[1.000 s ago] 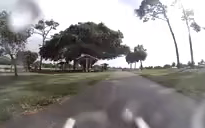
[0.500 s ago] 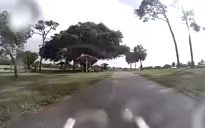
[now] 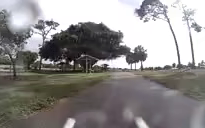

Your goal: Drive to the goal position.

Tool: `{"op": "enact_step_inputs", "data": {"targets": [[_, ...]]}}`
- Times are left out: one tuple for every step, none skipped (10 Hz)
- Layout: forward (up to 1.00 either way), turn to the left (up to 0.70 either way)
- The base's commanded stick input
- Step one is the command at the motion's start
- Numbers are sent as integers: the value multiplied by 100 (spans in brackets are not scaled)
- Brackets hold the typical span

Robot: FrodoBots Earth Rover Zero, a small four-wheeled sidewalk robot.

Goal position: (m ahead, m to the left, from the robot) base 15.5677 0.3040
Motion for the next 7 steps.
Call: {"op": "enact_step_inputs", "data": {"targets": [[84,-33],[84,-33],[84,-33],[84,-33],[84,-33],[84,-33],[84,-20]]}}
